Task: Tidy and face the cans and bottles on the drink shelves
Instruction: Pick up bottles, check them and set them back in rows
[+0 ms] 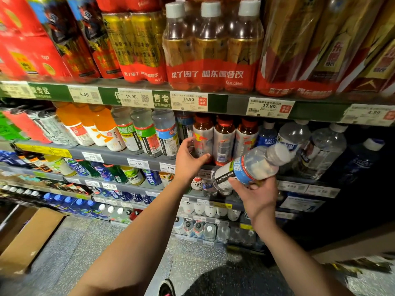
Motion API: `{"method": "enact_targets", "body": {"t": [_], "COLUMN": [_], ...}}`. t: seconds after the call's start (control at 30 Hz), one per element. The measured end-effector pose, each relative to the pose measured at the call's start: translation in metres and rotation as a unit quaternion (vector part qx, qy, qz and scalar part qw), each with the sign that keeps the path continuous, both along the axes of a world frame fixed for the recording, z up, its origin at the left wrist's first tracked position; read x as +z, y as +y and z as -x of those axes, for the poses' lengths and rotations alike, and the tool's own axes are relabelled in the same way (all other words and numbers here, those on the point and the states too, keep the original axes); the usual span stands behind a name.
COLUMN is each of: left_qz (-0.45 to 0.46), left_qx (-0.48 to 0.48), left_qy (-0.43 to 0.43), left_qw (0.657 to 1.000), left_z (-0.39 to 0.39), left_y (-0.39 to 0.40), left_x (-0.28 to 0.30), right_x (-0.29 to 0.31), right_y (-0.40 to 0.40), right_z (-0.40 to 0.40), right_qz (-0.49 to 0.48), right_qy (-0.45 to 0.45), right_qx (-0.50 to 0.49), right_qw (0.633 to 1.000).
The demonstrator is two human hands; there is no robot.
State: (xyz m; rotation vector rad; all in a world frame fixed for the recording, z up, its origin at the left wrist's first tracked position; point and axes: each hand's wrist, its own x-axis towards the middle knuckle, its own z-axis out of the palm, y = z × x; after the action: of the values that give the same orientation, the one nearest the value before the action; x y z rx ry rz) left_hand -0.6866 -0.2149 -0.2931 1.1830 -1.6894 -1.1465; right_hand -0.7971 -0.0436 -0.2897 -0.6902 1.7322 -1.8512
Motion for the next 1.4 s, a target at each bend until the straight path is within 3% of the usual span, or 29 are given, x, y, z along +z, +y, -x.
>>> {"method": "enact_targets", "body": {"t": [0.07, 0.2, 0.3, 0.47, 0.6, 0.83, 1.2, 1.4], "left_qz": [0.007, 0.056, 0.067, 0.079, 0.037, 0.077, 0.021, 0.011], "left_qx": [0.01, 0.157, 0.19, 0.132, 0.092, 0.061, -0.008, -0.001], "left_qy": [0.01, 0.058, 0.051, 0.04, 0.024, 0.071, 0.085, 0.109], "left_qw": [1.0, 0.984, 0.978, 0.987, 0.995, 0.993, 0.996, 0.994], "left_z": [-0.016, -0.056, -0.078, -0.091, -0.098, -0.102, -0.112, -0.106], "left_y": [-0.005, -0.023, -0.04, -0.054, -0.059, -0.065, -0.073, -0.061], "left_x": [-0.001, -0.007, -0.004, -0.011, -0.018, -0.024, -0.022, -0.023], "right_x": [0.003, 0.006, 0.01, 0.017, 0.018, 0.02, 0.013, 0.005], "right_y": [-0.015, -0.059, -0.094, -0.13, -0.15, -0.173, -0.179, -0.164], "right_z": [-0.012, -0.045, -0.074, -0.109, -0.12, -0.131, -0.135, -0.118], "right_qz": [-0.003, -0.032, -0.053, -0.076, -0.094, -0.116, -0.128, -0.133], "right_qy": [0.014, 0.05, 0.058, 0.147, 0.253, 0.251, 0.264, 0.266], "right_qx": [0.004, -0.024, -0.062, -0.111, -0.152, -0.174, -0.212, -0.15], "right_qw": [1.0, 0.998, 0.995, 0.98, 0.951, 0.945, 0.932, 0.943]}}
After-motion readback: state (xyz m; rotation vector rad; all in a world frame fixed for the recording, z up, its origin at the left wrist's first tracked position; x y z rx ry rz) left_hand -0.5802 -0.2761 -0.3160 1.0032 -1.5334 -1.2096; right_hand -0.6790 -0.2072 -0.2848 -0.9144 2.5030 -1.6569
